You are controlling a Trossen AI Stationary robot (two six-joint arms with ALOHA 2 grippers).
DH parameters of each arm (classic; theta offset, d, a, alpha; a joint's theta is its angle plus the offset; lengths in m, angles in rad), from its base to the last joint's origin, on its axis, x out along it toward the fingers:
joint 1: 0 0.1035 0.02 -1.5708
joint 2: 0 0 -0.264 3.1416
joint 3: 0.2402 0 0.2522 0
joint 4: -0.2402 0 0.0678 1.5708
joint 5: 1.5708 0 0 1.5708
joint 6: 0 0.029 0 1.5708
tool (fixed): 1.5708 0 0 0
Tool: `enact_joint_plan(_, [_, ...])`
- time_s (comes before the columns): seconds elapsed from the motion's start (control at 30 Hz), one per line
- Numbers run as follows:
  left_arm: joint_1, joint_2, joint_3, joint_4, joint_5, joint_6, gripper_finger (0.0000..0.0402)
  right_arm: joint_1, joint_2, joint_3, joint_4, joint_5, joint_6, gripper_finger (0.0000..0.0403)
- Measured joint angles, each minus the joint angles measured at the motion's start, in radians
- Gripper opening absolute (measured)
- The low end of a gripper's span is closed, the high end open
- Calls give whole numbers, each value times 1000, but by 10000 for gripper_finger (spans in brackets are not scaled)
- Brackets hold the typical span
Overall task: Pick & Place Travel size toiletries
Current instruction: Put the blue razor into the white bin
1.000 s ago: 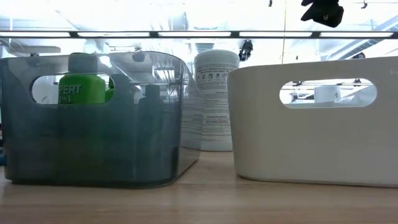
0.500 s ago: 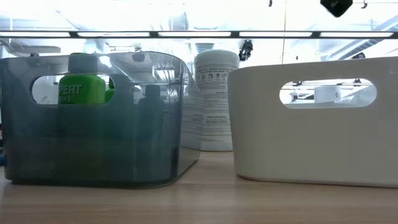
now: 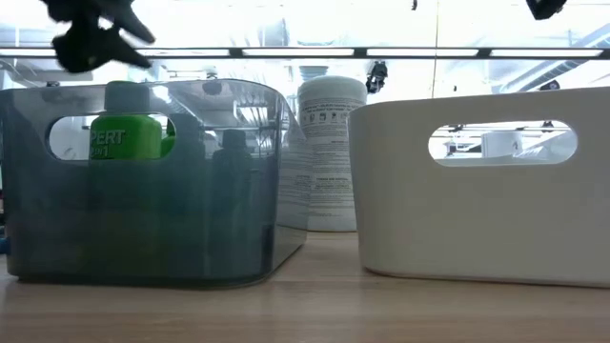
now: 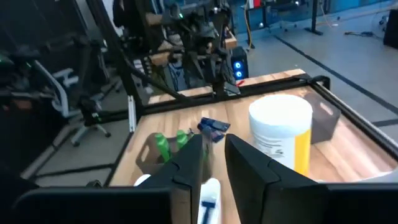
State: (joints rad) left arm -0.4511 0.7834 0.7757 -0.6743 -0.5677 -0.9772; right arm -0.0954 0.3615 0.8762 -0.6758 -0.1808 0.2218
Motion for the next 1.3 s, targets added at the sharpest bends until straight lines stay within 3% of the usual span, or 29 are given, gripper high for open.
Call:
enact_joint_plan(0.17, [0,-47,-93,-4,93,-42,187,0,-42,-107,106,-2,64,52])
enact_joint_plan(0.37, [0,7,-158,3,399,-93,187,0,-45,-176,141,0,68,41])
enact_joint_plan(0.5, [0,70,-183,19,527,-175,187,0,-34,-186,141,7,90,37])
enact_joint_plan(0.67, [0,135,-223,79,578,-403,187,0,-34,-183,144,8,88,39])
enact_joint_plan(0.83, [0,182,-272,244,594,-696,188,0,-33,-183,140,24,64,52])
enact_joint_plan(1.0, [-1,226,-323,450,650,-745,188,0,-54,-183,135,27,40,66])
enact_joint_plan(1.13, [-11,265,-325,472,719,-766,185,0,-119,-183,133,27,12,78])
enact_joint_plan(1.3, [-28,314,-318,473,728,-835,185,0,-213,-197,136,27,-2,93])
